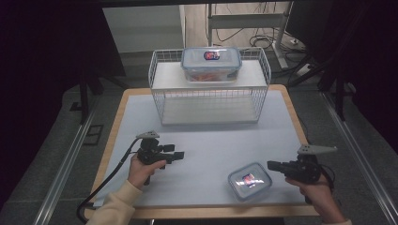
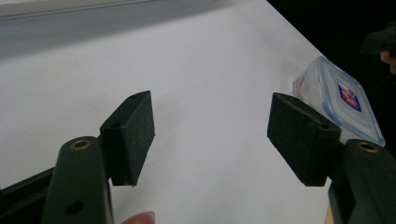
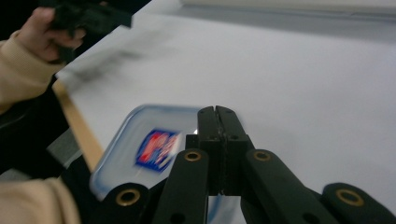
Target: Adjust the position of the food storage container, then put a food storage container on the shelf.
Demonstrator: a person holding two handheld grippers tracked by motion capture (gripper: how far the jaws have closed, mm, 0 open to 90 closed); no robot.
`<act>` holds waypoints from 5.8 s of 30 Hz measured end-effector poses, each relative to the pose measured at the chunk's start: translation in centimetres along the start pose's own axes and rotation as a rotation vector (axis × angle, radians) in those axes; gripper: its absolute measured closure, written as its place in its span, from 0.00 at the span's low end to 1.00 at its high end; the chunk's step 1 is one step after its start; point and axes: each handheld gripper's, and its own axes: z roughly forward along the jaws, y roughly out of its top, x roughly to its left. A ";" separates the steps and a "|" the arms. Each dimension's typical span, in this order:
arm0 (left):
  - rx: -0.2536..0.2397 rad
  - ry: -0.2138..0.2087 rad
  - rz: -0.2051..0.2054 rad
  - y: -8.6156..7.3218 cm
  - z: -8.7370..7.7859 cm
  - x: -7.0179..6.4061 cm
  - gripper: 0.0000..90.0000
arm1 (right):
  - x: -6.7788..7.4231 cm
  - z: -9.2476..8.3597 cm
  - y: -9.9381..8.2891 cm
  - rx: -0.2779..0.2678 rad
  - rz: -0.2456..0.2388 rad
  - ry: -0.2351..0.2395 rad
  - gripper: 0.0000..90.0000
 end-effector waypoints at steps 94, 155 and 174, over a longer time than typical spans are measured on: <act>-0.001 0.014 -0.027 -0.1 0.0 0.8 0.35 | -4.2 6.9 2.4 0.132 0.003 -0.195 0.99; 0.009 0.057 -0.121 -0.1 0.6 -0.4 0.18 | -1.0 10.0 4.6 0.073 0.050 -0.015 0.59; 0.099 -0.070 -0.204 0.7 6.4 -1.1 0.22 | -1.0 13.6 4.7 0.137 0.192 0.104 0.30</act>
